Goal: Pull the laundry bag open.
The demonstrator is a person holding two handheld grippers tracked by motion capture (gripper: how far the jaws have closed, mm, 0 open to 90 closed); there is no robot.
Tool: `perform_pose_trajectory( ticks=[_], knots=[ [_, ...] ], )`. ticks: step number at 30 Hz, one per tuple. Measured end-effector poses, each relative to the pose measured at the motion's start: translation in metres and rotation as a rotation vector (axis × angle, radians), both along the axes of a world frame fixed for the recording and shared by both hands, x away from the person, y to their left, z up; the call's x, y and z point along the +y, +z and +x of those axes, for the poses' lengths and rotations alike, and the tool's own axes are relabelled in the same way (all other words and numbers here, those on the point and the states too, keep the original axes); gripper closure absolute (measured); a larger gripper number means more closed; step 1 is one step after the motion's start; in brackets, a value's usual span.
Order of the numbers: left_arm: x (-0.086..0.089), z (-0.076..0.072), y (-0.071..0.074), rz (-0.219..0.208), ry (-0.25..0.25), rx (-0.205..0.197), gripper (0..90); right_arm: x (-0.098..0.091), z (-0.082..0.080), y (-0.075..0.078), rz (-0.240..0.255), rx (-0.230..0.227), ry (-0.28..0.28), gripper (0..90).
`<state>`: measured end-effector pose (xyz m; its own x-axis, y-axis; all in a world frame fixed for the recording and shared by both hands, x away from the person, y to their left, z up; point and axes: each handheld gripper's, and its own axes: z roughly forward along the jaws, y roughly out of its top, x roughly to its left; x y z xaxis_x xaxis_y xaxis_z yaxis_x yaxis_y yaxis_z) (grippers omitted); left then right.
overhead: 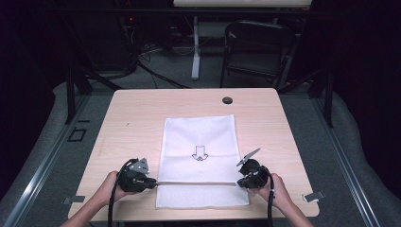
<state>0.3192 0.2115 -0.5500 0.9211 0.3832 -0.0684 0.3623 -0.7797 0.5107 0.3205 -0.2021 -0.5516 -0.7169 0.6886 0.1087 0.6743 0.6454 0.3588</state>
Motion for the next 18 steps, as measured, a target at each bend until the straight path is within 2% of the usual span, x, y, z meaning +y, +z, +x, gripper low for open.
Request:
perform_pose_trajectory(
  ticks=[1,2,3,5,6,7,10,13,14,15,16,17,18],
  knots=[
    [0.0035,0.0005,-0.0005,0.000,0.004,0.000,81.9,0.0000,0.0000,0.0001,0.001,0.001,0.000,90.0],
    [0.0074,0.0014,-0.0007,-0.035,0.016,0.019,81.9,0.0000,0.0000,-0.0002,0.005,0.001,-0.001,90.0],
    [0.0082,0.0010,-0.0008,-0.038,0.020,0.017,81.9,-0.0003,0.0002,-0.0001,0.004,0.002,0.000,90.0],
    [0.0071,0.0011,-0.0018,-0.023,0.019,0.007,81.9,-0.0003,0.0002,-0.0001,0.004,0.002,0.000,90.0],
    [0.0084,0.0031,-0.0041,-0.043,0.026,0.028,81.9,-0.0003,0.0003,-0.0002,0.004,0.001,-0.001,90.0],
    [0.0083,0.0034,-0.0047,-0.043,0.028,0.029,81.9,-0.0002,0.0001,-0.0003,0.008,0.002,-0.002,90.0],
    [0.0052,0.0027,-0.0037,-0.024,0.030,0.023,81.7,-0.0004,0.0007,-0.0001,0.006,0.005,0.001,90.0],
    [0.0057,0.0026,-0.0033,-0.030,0.035,0.027,81.5,-0.0010,0.0005,-0.0010,0.029,0.005,-0.002,90.0],
    [0.0058,0.0027,-0.0036,-0.037,0.039,0.036,81.4,-0.0008,0.0003,-0.0001,0.009,0.001,0.009,90.0],
    [0.0055,0.0027,-0.0035,-0.034,0.037,0.035,81.3,0.0005,-0.0015,-0.0012,0.026,-0.014,0.008,90.0],
    [0.0048,0.0022,-0.0032,-0.033,0.044,0.035,80.9,0.0004,-0.0015,0.0001,0.000,-0.016,0.015,90.0],
    [0.0047,0.0022,-0.0024,-0.035,0.040,0.039,80.4,0.0011,-0.0022,0.0000,0.013,-0.018,0.020,87.9],
    [0.0044,0.0019,-0.0013,-0.034,0.035,0.042,78.3,0.0011,-0.0025,0.0008,0.024,-0.024,0.030,81.7]
  ],
)
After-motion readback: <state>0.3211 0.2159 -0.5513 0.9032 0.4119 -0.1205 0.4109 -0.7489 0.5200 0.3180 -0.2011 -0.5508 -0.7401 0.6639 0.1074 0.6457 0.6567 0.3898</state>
